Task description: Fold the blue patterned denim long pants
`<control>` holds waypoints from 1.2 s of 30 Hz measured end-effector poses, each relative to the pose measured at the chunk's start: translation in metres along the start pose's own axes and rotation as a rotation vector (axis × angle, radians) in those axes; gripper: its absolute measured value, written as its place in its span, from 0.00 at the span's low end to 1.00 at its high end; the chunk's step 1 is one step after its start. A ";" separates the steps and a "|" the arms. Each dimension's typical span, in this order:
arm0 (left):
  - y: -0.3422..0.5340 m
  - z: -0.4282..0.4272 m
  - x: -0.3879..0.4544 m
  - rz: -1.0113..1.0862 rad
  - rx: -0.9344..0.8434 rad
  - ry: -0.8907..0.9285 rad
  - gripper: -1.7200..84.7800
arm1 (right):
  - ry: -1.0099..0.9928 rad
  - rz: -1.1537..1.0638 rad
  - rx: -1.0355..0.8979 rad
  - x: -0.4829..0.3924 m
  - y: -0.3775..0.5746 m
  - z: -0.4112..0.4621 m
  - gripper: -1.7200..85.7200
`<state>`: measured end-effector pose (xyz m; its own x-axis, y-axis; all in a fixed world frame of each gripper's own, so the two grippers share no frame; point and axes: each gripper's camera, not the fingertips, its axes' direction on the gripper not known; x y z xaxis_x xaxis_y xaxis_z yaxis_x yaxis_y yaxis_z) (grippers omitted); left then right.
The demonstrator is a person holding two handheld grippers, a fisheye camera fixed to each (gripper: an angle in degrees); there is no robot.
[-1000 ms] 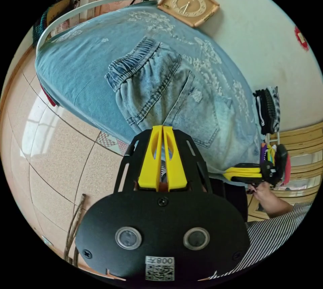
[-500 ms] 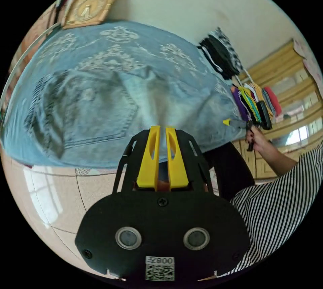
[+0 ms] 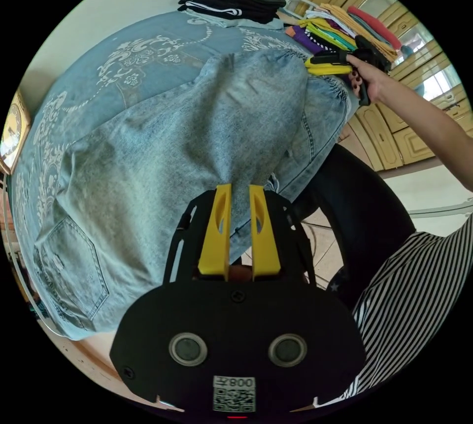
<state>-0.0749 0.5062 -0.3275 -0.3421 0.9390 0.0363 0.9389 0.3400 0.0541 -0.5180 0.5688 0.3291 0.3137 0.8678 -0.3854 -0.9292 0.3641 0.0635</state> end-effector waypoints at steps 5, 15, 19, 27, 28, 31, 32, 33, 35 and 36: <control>-0.024 -0.048 0.005 0.011 -0.029 -0.008 0.04 | -0.052 0.013 -0.011 0.050 -0.008 -0.003 0.07; -0.056 -0.149 0.000 -0.035 -0.021 0.041 0.02 | -0.174 -0.042 -0.019 0.116 -0.012 -0.032 0.02; -0.062 -0.190 -0.002 -0.042 0.014 0.067 0.02 | -0.247 -0.101 0.009 0.127 -0.002 -0.070 0.02; -0.067 -0.251 0.003 0.008 -0.002 0.113 0.02 | -0.261 -0.219 0.087 0.143 0.059 -0.140 0.02; -0.067 -0.251 0.004 0.012 -0.015 0.115 0.02 | -0.241 -0.204 0.086 0.154 0.070 -0.139 0.02; -0.072 -0.237 0.012 0.035 -0.103 0.107 0.02 | -0.203 -0.130 0.041 0.190 0.087 -0.116 0.02; -0.074 -0.230 0.014 0.044 -0.137 0.102 0.02 | -0.190 -0.109 0.025 0.198 0.089 -0.108 0.02; -0.076 -0.225 0.016 0.047 -0.172 0.086 0.02 | -0.196 -0.073 0.001 0.212 0.092 -0.095 0.02; -0.081 -0.222 0.017 0.036 -0.200 0.082 0.02 | -0.220 -0.037 -0.001 0.224 0.095 -0.087 0.02; -0.083 -0.224 0.017 0.031 -0.206 0.080 0.02 | -0.236 -0.041 0.007 0.224 0.096 -0.087 0.02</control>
<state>-0.1670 0.4820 -0.1076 -0.3231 0.9387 0.1200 0.9241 0.2856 0.2538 -0.5544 0.7690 0.1686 0.3887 0.9069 -0.1624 -0.9136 0.4022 0.0592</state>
